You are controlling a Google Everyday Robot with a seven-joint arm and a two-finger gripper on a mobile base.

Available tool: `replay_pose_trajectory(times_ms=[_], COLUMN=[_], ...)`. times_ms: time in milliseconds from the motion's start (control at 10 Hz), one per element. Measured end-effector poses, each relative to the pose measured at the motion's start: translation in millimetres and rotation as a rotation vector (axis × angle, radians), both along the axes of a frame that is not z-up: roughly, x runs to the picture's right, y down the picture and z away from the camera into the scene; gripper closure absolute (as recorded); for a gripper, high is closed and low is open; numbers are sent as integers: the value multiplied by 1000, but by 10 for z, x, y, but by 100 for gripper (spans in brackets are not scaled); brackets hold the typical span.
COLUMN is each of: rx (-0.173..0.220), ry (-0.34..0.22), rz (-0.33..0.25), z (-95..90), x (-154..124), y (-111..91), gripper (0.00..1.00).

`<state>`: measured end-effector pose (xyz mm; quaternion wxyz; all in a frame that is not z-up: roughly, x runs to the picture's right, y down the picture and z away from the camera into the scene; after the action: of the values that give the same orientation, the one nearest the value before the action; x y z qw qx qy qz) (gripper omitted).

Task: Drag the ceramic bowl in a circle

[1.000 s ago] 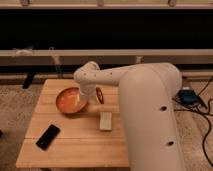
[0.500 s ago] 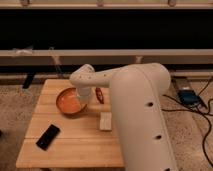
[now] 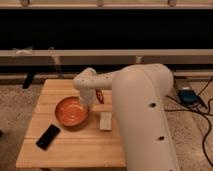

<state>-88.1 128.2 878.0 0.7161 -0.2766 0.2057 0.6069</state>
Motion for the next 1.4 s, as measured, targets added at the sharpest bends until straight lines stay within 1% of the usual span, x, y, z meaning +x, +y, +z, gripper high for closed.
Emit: replay_pose_trajectory(times_ms=[100, 200, 400, 600, 700, 800, 900, 1000, 1200, 1400], rx=[4, 15, 47, 86, 95, 106, 113, 116, 120, 132], ry=[26, 53, 119, 159, 159, 147, 134, 109, 60, 20], rz=[10, 24, 45, 47, 39, 30, 15, -9, -48, -84], z=[-14, -4, 76, 117, 124, 134, 141, 120, -13, -216], x=[139, 255, 468, 555, 479, 343, 193, -2, -282, -426], y=[-7, -58, -272, -472, -523, -576, -606, -590, -501, -376], gripper=[100, 100, 100, 100, 100, 100, 100, 100, 100, 100])
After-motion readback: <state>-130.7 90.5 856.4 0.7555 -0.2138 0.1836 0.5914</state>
